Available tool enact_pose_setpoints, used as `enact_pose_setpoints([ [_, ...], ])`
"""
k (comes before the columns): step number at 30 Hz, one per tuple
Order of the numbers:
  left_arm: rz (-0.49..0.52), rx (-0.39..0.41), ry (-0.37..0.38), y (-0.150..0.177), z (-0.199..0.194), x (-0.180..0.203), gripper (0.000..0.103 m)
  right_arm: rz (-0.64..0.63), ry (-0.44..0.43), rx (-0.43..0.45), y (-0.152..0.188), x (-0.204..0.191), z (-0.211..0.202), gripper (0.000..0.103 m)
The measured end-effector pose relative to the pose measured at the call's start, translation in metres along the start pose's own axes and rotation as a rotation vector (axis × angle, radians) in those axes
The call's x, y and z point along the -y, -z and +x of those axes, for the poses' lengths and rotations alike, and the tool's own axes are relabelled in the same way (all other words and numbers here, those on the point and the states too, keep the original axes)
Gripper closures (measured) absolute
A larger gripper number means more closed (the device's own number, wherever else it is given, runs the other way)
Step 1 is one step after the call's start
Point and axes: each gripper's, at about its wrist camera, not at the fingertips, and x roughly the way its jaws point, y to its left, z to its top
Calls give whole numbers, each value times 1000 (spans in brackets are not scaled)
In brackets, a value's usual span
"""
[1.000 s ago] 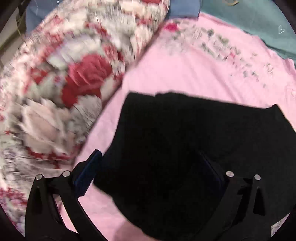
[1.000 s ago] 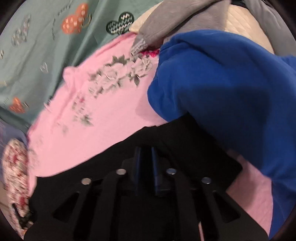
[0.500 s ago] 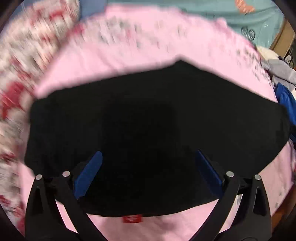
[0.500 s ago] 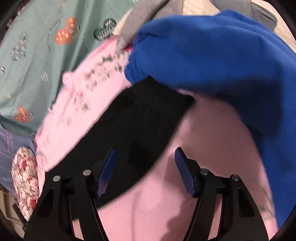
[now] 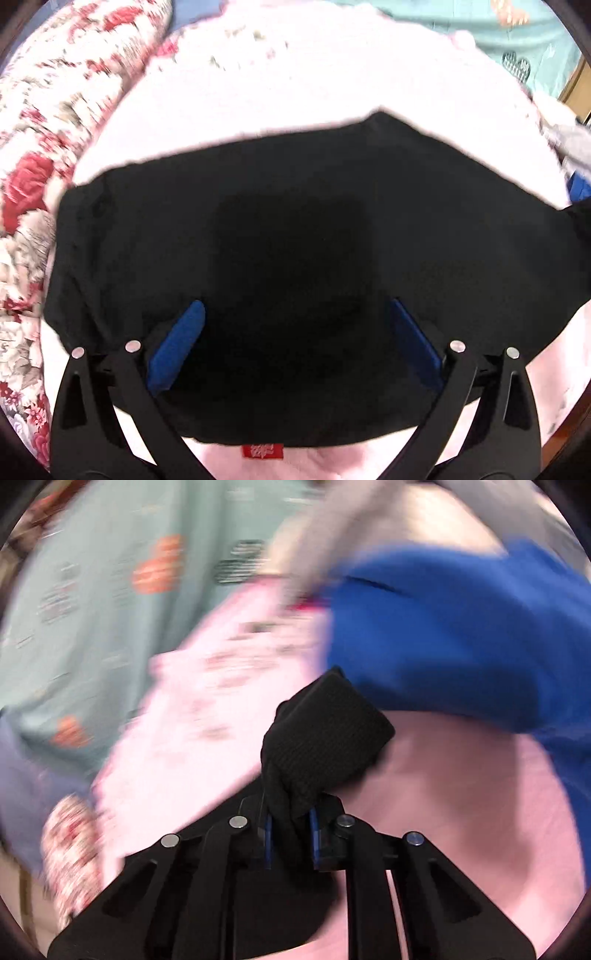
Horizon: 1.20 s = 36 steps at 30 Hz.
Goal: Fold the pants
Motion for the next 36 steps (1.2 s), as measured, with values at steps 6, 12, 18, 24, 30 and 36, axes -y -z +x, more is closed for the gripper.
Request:
enact_pose_setpoints([
  [6, -81, 145, 25, 8, -50, -25, 2, -393, -186, -187, 49, -157, 42, 87],
  [12, -138, 88, -14, 27, -37, -53, 2, -633, -83, -477, 188, -214, 140, 80],
  [18, -157, 67, 32, 29, -34, -53, 2, -651, -269, -514, 193, -232, 113, 27],
  [24, -66, 34, 134, 14, -27, -15, 2, -432, -245, -356, 118, -165, 84, 51],
  [30, -40, -71, 218, -4, -10, 28, 2, -324, -51, -289, 88, -109, 99, 81],
  [36, -18, -90, 258, -19, -14, 67, 2, -343, -14, -271, 74, -112, 120, 75],
])
